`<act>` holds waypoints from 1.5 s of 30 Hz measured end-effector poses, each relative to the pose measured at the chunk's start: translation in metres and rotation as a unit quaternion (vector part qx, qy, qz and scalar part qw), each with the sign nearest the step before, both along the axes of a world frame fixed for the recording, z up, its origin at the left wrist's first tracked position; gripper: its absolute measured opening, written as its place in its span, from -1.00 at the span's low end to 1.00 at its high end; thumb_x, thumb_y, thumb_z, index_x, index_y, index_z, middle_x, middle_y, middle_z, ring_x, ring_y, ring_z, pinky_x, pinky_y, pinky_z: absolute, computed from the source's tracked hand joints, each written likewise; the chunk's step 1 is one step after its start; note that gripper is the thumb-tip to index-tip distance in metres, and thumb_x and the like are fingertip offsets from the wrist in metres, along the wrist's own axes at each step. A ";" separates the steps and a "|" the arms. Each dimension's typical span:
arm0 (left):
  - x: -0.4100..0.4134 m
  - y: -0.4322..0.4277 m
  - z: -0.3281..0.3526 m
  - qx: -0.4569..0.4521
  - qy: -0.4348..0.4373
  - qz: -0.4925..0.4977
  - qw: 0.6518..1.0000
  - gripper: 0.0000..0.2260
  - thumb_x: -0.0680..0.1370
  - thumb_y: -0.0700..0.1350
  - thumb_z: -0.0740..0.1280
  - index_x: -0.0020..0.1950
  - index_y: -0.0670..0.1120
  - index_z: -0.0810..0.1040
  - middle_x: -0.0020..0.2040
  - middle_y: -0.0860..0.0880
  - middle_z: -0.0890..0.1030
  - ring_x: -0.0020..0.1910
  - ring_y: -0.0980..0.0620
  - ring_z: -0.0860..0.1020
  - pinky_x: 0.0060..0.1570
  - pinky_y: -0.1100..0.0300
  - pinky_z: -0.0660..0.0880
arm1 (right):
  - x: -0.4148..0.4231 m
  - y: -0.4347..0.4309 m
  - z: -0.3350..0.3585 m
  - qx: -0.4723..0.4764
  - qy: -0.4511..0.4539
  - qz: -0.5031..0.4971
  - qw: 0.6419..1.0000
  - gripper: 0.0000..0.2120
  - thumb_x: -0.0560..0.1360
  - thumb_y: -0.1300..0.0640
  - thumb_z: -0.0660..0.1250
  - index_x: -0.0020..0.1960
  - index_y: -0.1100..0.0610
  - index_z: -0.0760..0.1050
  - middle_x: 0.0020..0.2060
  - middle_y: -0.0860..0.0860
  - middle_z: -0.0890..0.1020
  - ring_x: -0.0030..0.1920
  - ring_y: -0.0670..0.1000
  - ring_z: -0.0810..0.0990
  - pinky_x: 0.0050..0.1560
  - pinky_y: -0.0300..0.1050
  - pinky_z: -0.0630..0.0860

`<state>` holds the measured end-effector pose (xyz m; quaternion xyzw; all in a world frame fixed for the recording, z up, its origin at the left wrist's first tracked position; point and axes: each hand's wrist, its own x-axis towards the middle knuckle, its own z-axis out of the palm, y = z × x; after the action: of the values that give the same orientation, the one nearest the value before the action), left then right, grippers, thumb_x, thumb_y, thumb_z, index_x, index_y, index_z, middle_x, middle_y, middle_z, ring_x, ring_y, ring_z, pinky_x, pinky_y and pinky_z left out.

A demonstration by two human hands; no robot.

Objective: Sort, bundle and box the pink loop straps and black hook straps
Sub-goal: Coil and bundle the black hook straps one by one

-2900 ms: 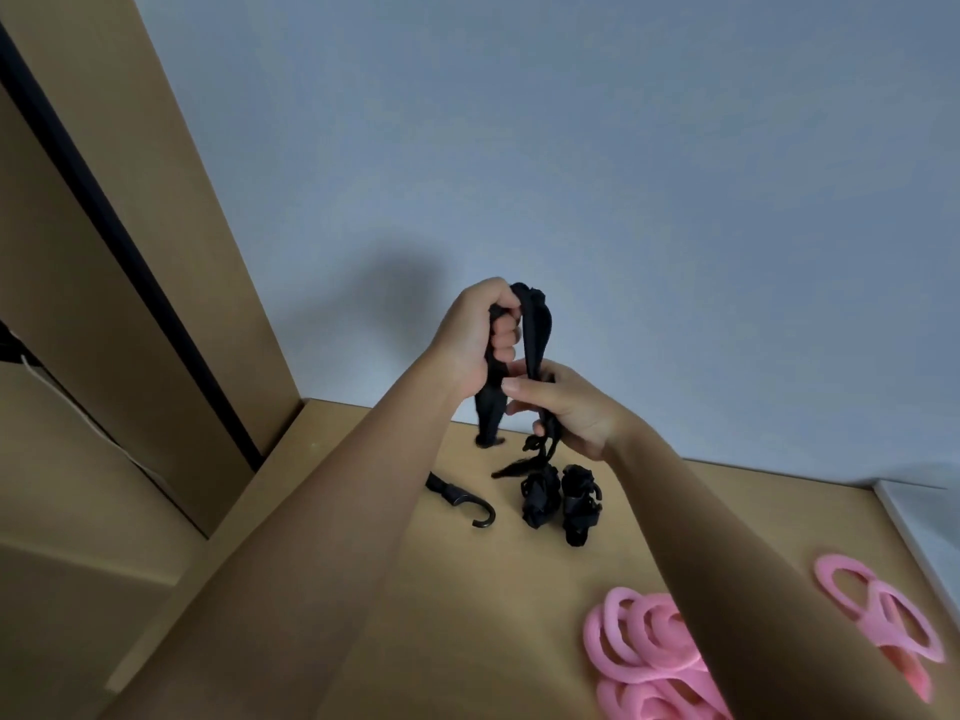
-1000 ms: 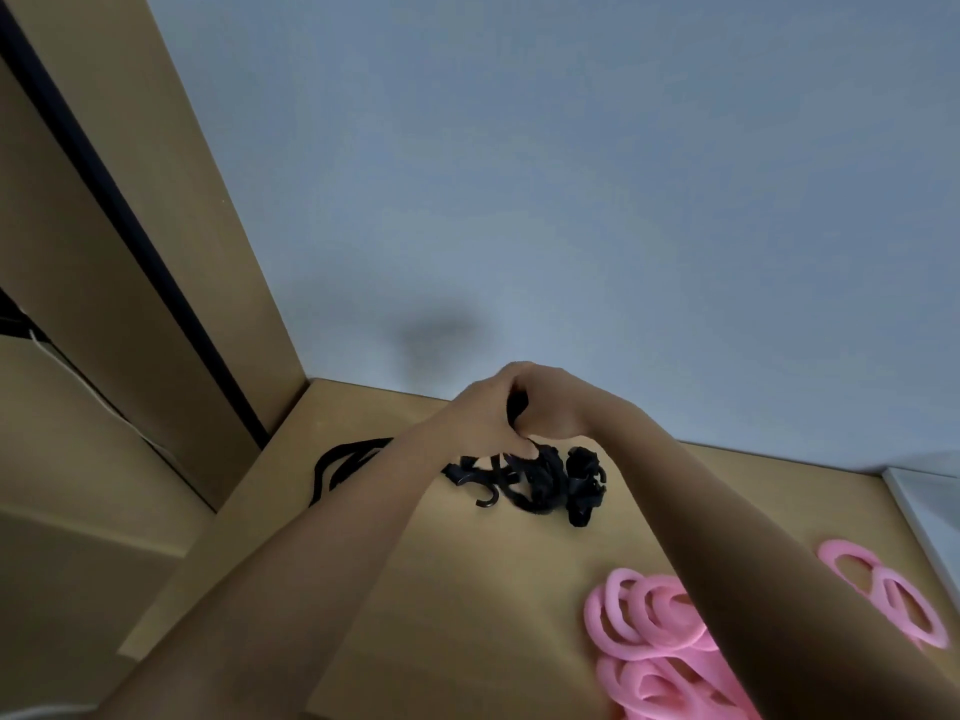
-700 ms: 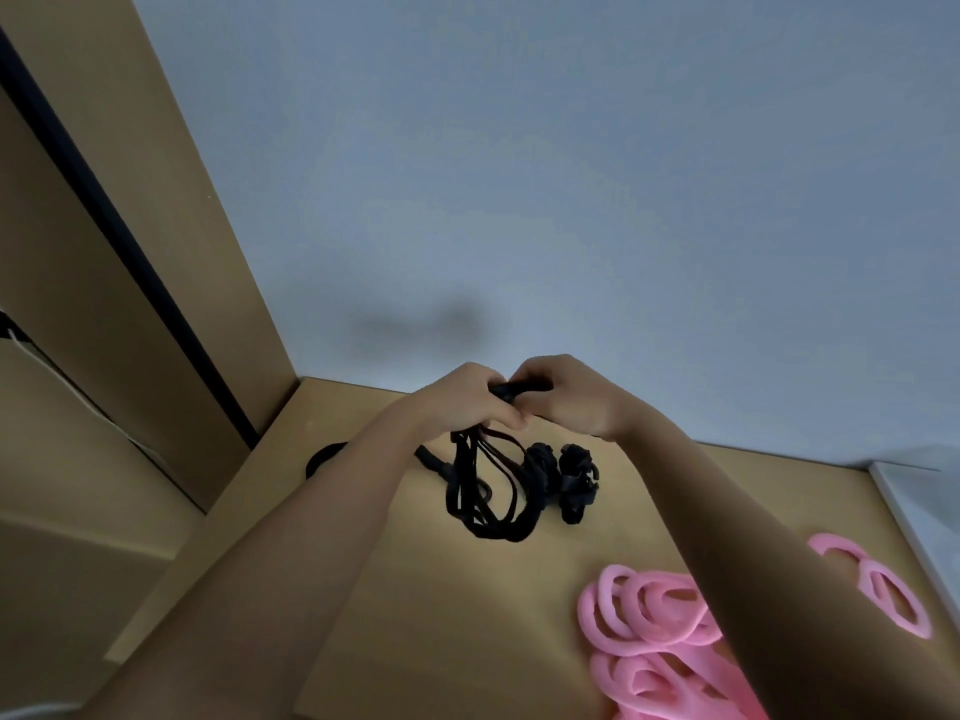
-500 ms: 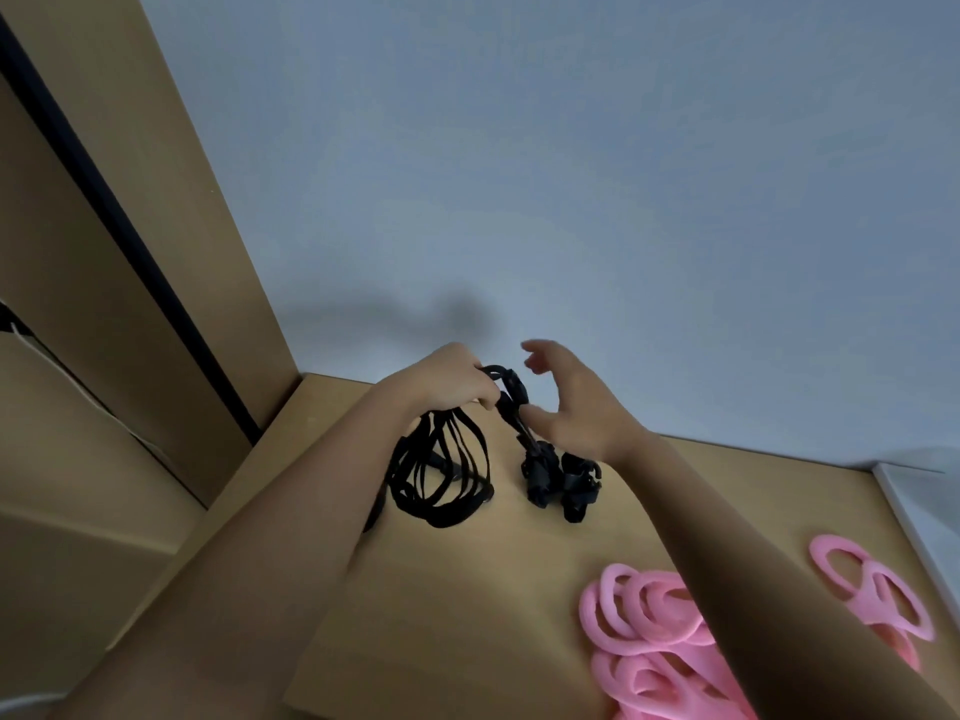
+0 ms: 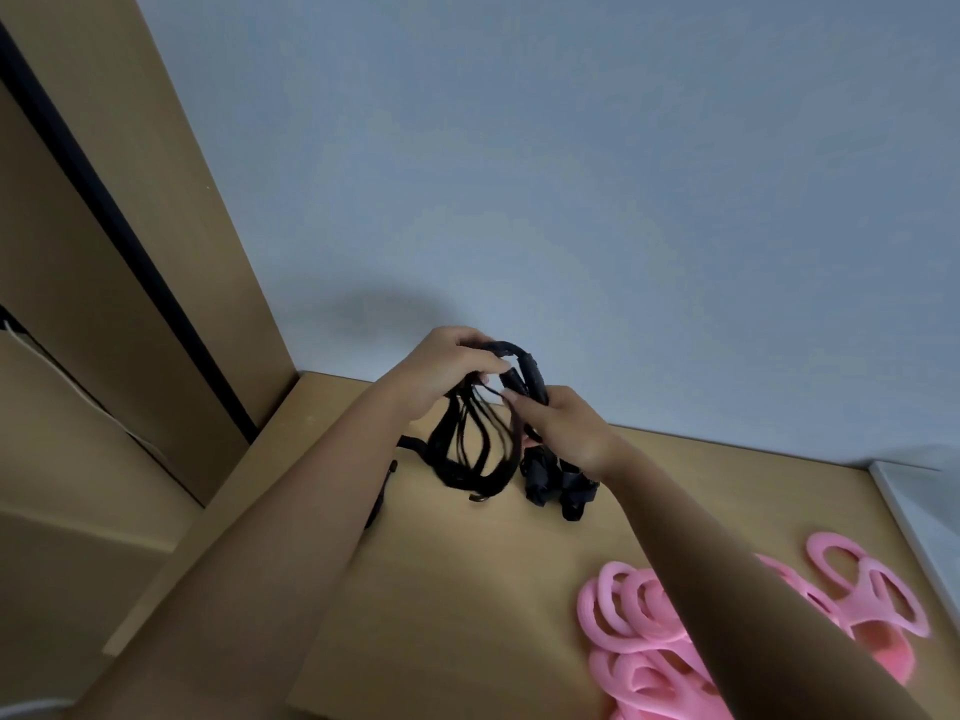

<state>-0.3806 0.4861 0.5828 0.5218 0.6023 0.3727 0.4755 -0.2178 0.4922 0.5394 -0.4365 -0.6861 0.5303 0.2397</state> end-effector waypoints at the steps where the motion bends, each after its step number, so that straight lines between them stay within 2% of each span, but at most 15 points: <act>1: 0.002 -0.002 -0.002 0.003 -0.045 0.000 0.999 -0.95 0.48 -0.21 0.39 -0.10 -0.08 0.59 -0.32 0.05 0.53 -0.31 0.13 0.48 -0.19 0.29 0.40 | -0.001 -0.001 0.000 -0.028 0.032 -0.019 0.999 -0.62 0.59 -0.05 0.17 -0.27 0.19 0.42 -0.42 -0.02 0.49 -0.36 -0.04 0.45 -0.17 -0.18 0.42; 10: 0.026 -0.005 -0.018 0.046 -0.043 0.040 0.997 -0.69 0.54 0.09 0.30 0.21 -0.04 0.47 0.04 0.06 0.56 0.00 0.15 0.56 -0.04 0.29 0.49 | -0.018 -0.005 -0.008 -0.070 0.049 -0.063 0.994 -0.36 0.44 -0.48 -0.08 0.01 -0.08 0.59 -0.10 -0.08 0.69 0.01 -0.10 0.62 0.15 -0.07 0.48; 13: 0.034 -0.007 -0.016 0.063 -0.013 0.037 0.997 -0.68 0.59 0.14 0.18 0.19 -0.06 0.44 0.01 0.11 0.53 -0.03 0.22 0.53 -0.11 0.38 0.43 | -0.022 -0.004 -0.011 -0.085 0.037 -0.072 0.993 -0.15 0.30 -0.59 -0.16 0.28 -0.11 0.47 0.19 -0.04 0.59 0.27 -0.06 0.49 0.36 0.01 0.34; 16: 0.038 -0.005 -0.020 0.044 -0.001 0.057 0.997 -0.61 0.61 0.20 0.02 0.18 -0.05 0.41 0.06 0.06 0.50 0.03 0.18 0.50 -0.07 0.32 0.39 | -0.024 -0.004 -0.011 -0.079 0.039 -0.042 0.995 -0.20 0.39 -0.52 -0.18 0.44 -0.11 0.27 0.34 -0.05 0.45 0.37 -0.09 0.36 0.43 -0.04 0.23; 21: 0.039 -0.005 -0.022 -0.039 -0.260 0.061 0.963 -0.40 0.58 0.31 -0.09 0.06 -0.11 0.52 -0.03 -0.07 0.59 0.00 0.02 0.54 0.08 0.18 0.46 | -0.022 -0.003 -0.014 -0.057 0.019 -0.013 0.998 -0.26 0.27 -0.52 0.10 0.22 -0.05 0.48 0.08 -0.07 0.64 0.14 -0.07 0.57 0.31 0.02 0.41; 25: 0.036 -0.005 -0.027 -0.063 -0.281 -0.020 0.958 -0.41 0.56 0.33 -0.13 -0.02 -0.06 0.51 -0.13 -0.02 0.55 -0.09 0.04 0.50 -0.03 0.22 0.42 | -0.015 0.000 -0.023 -0.053 0.018 -0.014 0.998 -0.44 0.28 -0.39 0.29 -0.02 0.06 0.58 -0.10 0.02 0.69 0.00 0.04 0.64 0.21 0.11 0.49; 29: 0.029 -0.005 -0.036 -0.084 -0.139 -0.080 0.983 -0.46 0.57 0.32 -0.10 -0.01 -0.05 0.48 -0.16 0.04 0.52 -0.25 0.14 0.46 -0.22 0.22 0.34 | -0.008 -0.001 -0.019 -0.098 0.045 0.019 0.994 -0.75 0.49 -0.04 0.32 -0.11 0.17 0.53 -0.25 0.03 0.61 -0.20 -0.01 0.58 -0.04 -0.09 0.52; 31: 0.026 -0.007 -0.037 -0.079 0.018 -0.067 0.994 -0.54 0.57 0.25 0.04 0.29 -0.01 0.41 0.23 0.03 0.42 0.17 0.12 0.43 0.16 0.16 0.33 | -0.004 0.000 -0.015 -0.118 0.024 0.020 0.992 -0.84 0.52 0.09 0.29 -0.14 0.18 0.50 -0.29 0.02 0.59 -0.26 -0.02 0.54 -0.14 -0.14 0.50; 32: 0.022 -0.008 -0.038 -0.033 0.135 -0.058 0.989 -0.52 0.56 0.17 0.14 0.45 0.03 0.25 0.40 0.08 0.25 0.42 0.07 0.21 0.38 0.03 0.16 | -0.001 0.003 -0.014 -0.116 -0.007 0.018 0.993 -0.85 0.51 0.11 0.28 -0.17 0.17 0.48 -0.33 0.01 0.58 -0.30 -0.01 0.52 -0.17 -0.14 0.48; 34: 0.014 -0.014 -0.037 0.132 0.403 -0.120 0.898 -0.26 0.45 0.06 0.28 0.54 0.02 -0.02 0.53 0.11 0.02 0.53 0.06 -0.17 0.46 -0.17 -0.17 | 0.003 0.008 -0.010 -0.112 -0.080 0.030 0.990 -0.84 0.48 0.12 0.29 -0.23 0.17 0.47 -0.40 -0.03 0.56 -0.36 -0.01 0.49 -0.23 -0.15 0.46; 36: 0.010 -0.017 -0.038 0.233 0.577 -0.224 0.751 -0.11 0.37 0.07 0.32 0.55 -0.01 -0.12 0.56 0.07 -0.09 0.52 0.01 -0.25 0.41 -0.21 -0.24 | 0.003 0.009 -0.003 -0.111 -0.134 0.073 0.982 -0.87 0.44 0.14 0.32 -0.25 0.16 0.47 -0.41 -0.02 0.55 -0.38 -0.01 0.49 -0.24 -0.13 0.45; 38: 0.012 -0.013 -0.045 0.257 0.634 -0.282 0.672 -0.08 0.36 0.10 0.37 0.56 -0.03 -0.10 0.56 0.03 0.04 0.53 0.02 -0.23 0.39 -0.19 -0.29 | -0.001 0.005 0.005 -0.076 -0.196 0.139 0.968 -0.91 0.38 0.17 0.35 -0.27 0.14 0.47 -0.40 0.00 0.53 -0.38 -0.01 0.47 -0.24 -0.11 0.42; 40: 0.014 -0.007 -0.049 0.253 0.639 -0.304 0.660 -0.09 0.34 0.17 0.39 0.54 -0.05 0.00 0.42 0.04 0.38 0.54 0.07 -0.09 0.39 -0.20 -0.28 | -0.007 0.000 0.009 -0.031 -0.272 0.170 0.947 -0.89 0.34 0.18 0.37 -0.28 0.08 0.43 -0.38 -0.01 0.51 -0.37 -0.02 0.46 -0.27 -0.13 0.40; 43: 0.015 -0.002 -0.052 0.204 0.594 -0.316 0.711 -0.06 0.31 0.17 0.41 0.54 0.04 -0.05 0.16 0.05 0.59 0.40 0.05 0.33 0.43 -0.06 0.00 | -0.015 -0.005 0.005 0.000 -0.309 0.174 0.935 -0.88 0.36 0.21 0.34 -0.27 0.06 0.42 -0.35 -0.02 0.50 -0.32 -0.01 0.48 -0.30 -0.18 0.38; 45: 0.015 -0.003 -0.053 0.148 0.549 -0.307 0.763 -0.04 0.31 0.08 0.44 0.53 0.12 -0.11 -0.07 0.05 0.63 0.04 0.02 0.56 0.15 0.17 0.37 | -0.020 -0.005 0.002 0.008 -0.319 0.173 0.932 -0.95 0.37 0.22 0.32 -0.21 0.09 0.47 -0.31 -0.01 0.52 -0.27 0.01 0.50 -0.23 -0.15 0.42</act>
<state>-0.3657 0.4835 0.5303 0.8583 0.5050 -0.0588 0.0698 -0.2374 0.4867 0.5416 -0.4552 -0.7954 0.3912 -0.0842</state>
